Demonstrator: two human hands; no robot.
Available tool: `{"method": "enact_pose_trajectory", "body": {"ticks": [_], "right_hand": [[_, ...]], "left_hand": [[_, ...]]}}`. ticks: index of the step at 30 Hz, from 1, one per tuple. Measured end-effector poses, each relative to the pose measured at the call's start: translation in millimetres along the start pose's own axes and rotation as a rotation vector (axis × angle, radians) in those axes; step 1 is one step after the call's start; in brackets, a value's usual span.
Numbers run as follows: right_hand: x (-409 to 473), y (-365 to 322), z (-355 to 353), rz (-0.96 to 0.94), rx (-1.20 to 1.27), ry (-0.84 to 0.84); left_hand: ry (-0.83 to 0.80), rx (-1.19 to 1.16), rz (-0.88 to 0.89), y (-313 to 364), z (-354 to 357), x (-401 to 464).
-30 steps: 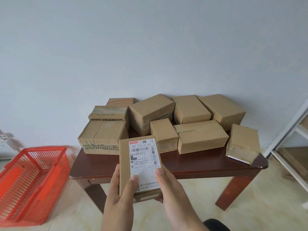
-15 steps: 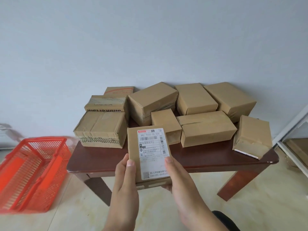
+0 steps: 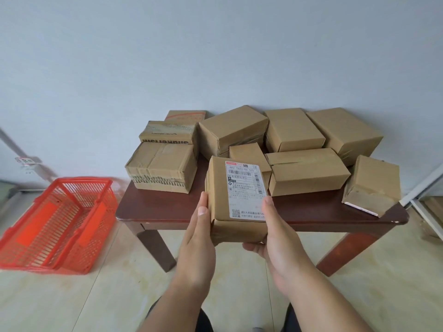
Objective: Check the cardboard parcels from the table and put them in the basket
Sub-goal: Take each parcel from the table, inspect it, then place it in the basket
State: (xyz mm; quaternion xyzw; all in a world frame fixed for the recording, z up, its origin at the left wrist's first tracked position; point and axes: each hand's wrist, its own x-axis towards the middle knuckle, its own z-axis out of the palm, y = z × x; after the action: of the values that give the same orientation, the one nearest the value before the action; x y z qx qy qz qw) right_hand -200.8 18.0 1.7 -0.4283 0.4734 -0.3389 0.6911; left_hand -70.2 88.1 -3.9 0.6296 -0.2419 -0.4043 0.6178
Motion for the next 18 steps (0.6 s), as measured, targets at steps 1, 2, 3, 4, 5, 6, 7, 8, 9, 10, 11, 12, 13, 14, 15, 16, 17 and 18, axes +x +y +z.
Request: {"method": "enact_pose_trajectory", "body": {"ticks": [1, 2, 3, 4, 5, 6, 7, 8, 9, 10, 11, 12, 13, 14, 15, 16, 17, 18], "right_hand": [[-1, -1, 1, 0.007, -0.004, 0.009], [-2, -3, 1, 0.016, -0.006, 0.023], [-3, -4, 1, 0.024, -0.004, 0.037], [-4, -5, 2, 0.030, -0.002, 0.050], [-4, -6, 2, 0.036, -0.006, 0.056], [-5, -7, 2, 0.039, -0.016, 0.055], [-6, -7, 3, 0.042, -0.024, 0.054], [-6, -8, 3, 0.046, -0.025, 0.059], [-6, -7, 4, 0.051, -0.025, 0.066], [-6, -7, 5, 0.058, -0.025, 0.073], [-6, -6, 5, 0.062, -0.025, 0.074], [-6, -6, 6, 0.064, -0.029, 0.075], [-5, -5, 7, 0.066, -0.035, 0.075], [-5, -6, 8, 0.064, -0.043, 0.076], [-5, -6, 9, 0.063, -0.052, 0.073], [-4, -7, 11, 0.063, -0.063, 0.066], [-3, -7, 13, 0.065, -0.075, 0.060], [-2, -7, 15, 0.067, -0.082, 0.056]], "left_hand": [[0.008, -0.018, -0.010, 0, -1, -1], [0.018, -0.044, -0.023, 0, -1, -1], [0.028, -0.076, -0.034, 0, -2, -1], [0.038, -0.109, -0.044, 1, -2, -2], [0.049, -0.136, -0.049, 3, -1, -3], [0.062, -0.152, -0.053, 5, -1, -4], [0.073, -0.156, -0.057, 8, 0, -5], [0.085, -0.147, -0.061, 9, 0, -6], [0.102, -0.130, -0.063, 10, -1, -8], [0.125, -0.101, -0.056, 11, -2, -9], [0.145, -0.069, -0.037, 11, -3, -11], [0.150, -0.039, -0.018, 13, -5, -13], [0.140, -0.017, -0.003, 17, -6, -15], [0.121, 0.001, 0.007, 20, -7, -17], [0.094, 0.014, 0.017, 22, -7, -18], [0.068, 0.030, 0.019, 24, -8, -17], [0.049, 0.046, 0.020, 26, -8, -17], [0.038, 0.061, 0.014, 26, -8, -15]]}}
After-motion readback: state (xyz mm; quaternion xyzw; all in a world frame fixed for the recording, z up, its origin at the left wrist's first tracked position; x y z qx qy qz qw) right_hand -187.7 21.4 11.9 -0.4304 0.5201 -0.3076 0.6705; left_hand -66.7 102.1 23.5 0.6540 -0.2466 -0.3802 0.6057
